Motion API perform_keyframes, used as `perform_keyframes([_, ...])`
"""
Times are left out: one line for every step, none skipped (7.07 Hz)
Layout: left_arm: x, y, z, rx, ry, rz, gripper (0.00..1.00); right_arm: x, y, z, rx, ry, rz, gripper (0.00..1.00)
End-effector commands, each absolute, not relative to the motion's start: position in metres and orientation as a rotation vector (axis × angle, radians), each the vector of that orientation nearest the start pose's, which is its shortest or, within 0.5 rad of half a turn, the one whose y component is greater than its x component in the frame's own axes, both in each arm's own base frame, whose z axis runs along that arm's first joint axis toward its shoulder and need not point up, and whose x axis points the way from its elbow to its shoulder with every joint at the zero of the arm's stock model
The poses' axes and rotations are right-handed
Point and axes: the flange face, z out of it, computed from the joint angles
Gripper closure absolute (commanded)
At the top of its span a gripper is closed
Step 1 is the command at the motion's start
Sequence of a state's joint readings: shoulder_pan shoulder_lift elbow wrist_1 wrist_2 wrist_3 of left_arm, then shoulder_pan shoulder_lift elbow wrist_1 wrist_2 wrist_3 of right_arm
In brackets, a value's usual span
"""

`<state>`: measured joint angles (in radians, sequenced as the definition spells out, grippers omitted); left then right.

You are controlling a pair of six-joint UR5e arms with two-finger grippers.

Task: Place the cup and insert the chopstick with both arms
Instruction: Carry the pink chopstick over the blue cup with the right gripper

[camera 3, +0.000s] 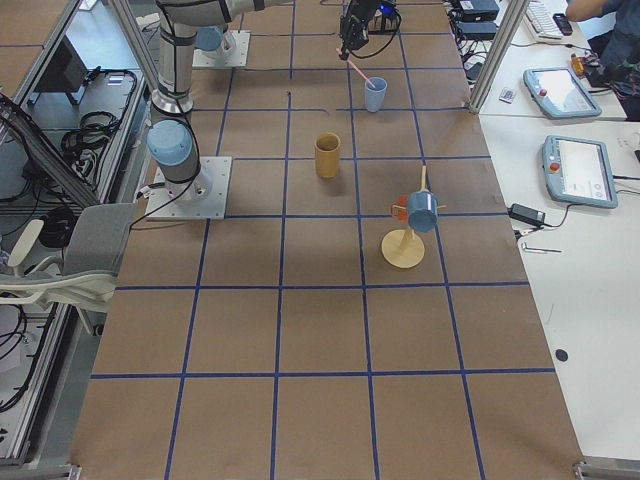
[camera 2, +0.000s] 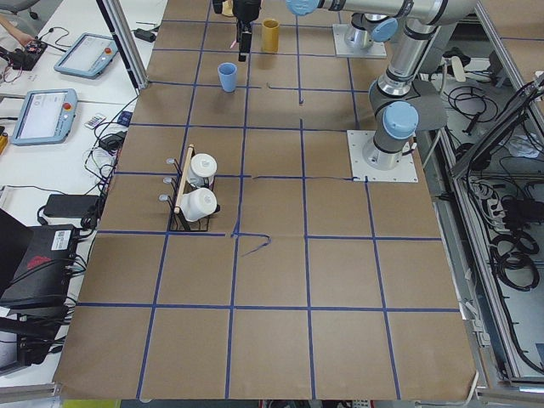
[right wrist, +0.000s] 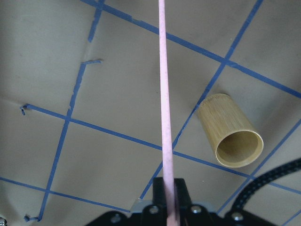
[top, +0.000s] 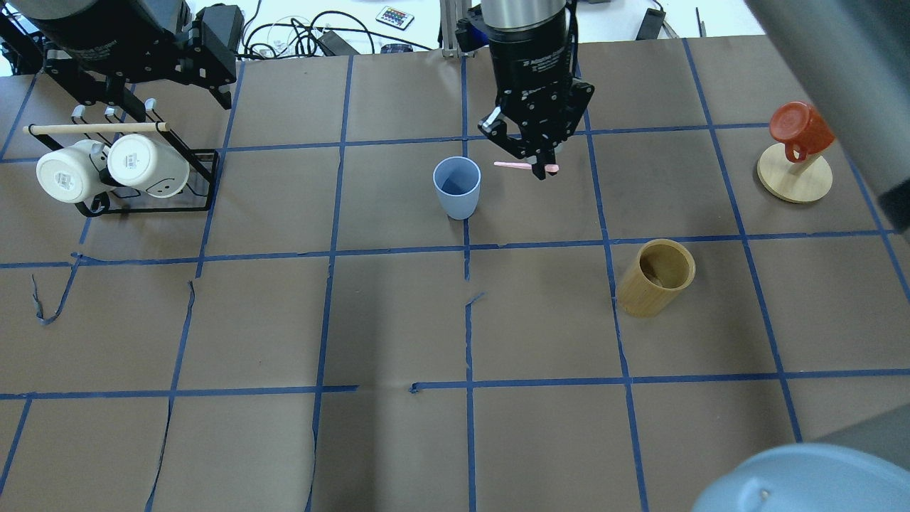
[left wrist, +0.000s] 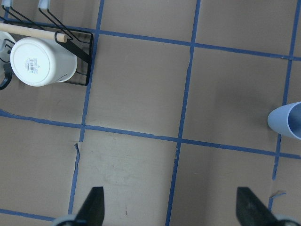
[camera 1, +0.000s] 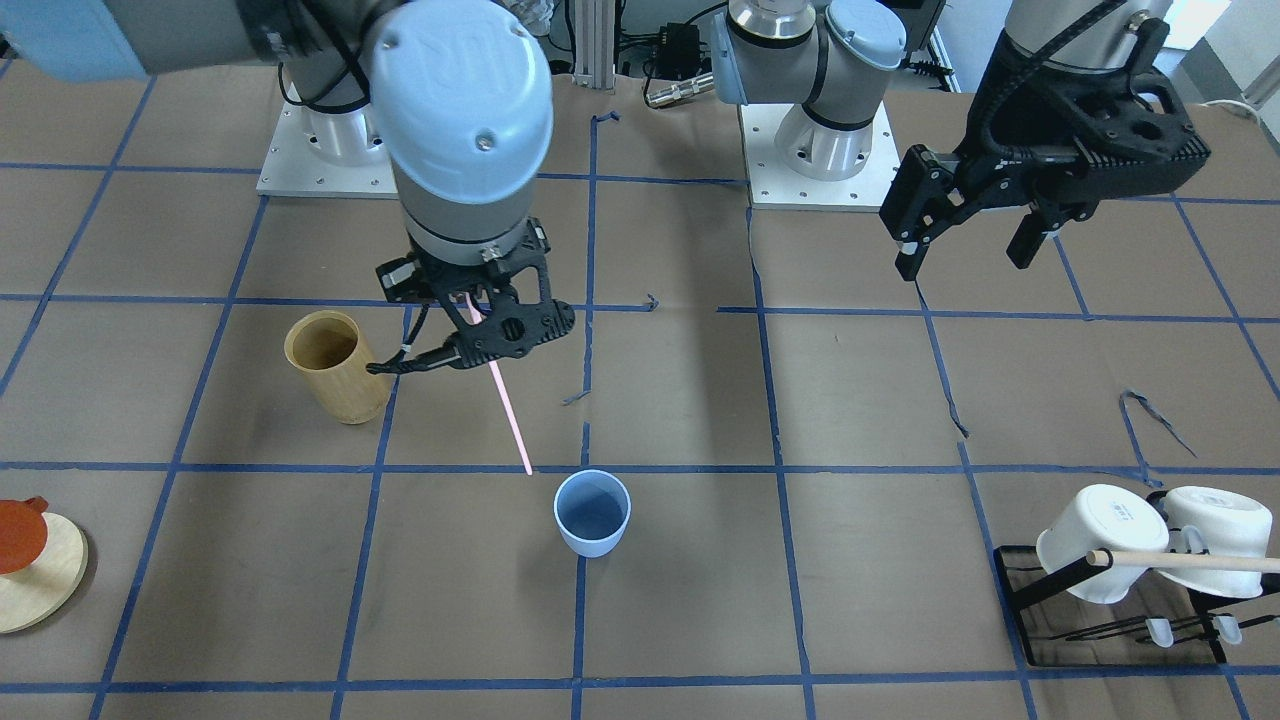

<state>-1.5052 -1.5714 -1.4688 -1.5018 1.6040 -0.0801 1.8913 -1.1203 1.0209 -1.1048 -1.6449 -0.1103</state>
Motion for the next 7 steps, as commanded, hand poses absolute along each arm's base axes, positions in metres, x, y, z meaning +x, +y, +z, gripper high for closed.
perform_keyframes([-0.096, -0.514, 0.526, -0.227, 3.092, -0.210, 0.00, 0.346, -0.569, 0.444, -0.744, 3.096, 0.586, 0.95])
perform_keyframes([-0.096, -0.513, 0.526, -0.227, 3.093, -0.215, 0.00, 0.350, -0.573, 0.439, -0.747, 3.092, 0.593, 0.94])
perform_keyframes([-0.096, -0.513, 0.527, -0.227, 3.091, -0.217, 0.00, 0.354, -0.575, 0.433, -0.740, 3.071, 0.601, 0.93])
perform_keyframes([-0.097, -0.513, 0.526, -0.227, 3.096, -0.215, 0.00, 0.356, -0.580, 0.428, -0.740, 3.070, 0.603, 0.92])
perform_keyframes([-0.097, -0.514, 0.526, -0.229, 3.099, -0.218, 0.00, 0.358, -0.586, 0.421, -0.740, 3.070, 0.610, 0.89])
perform_keyframes([-0.097, -0.513, 0.525, -0.229, 3.099, -0.215, 0.00, 0.359, -0.587, 0.421, -0.739, 3.068, 0.610, 0.88])
perform_keyframes([-0.097, -0.514, 0.526, -0.229, 3.099, -0.218, 0.00, 0.359, -0.589, 0.416, -0.740, 3.068, 0.620, 0.87])
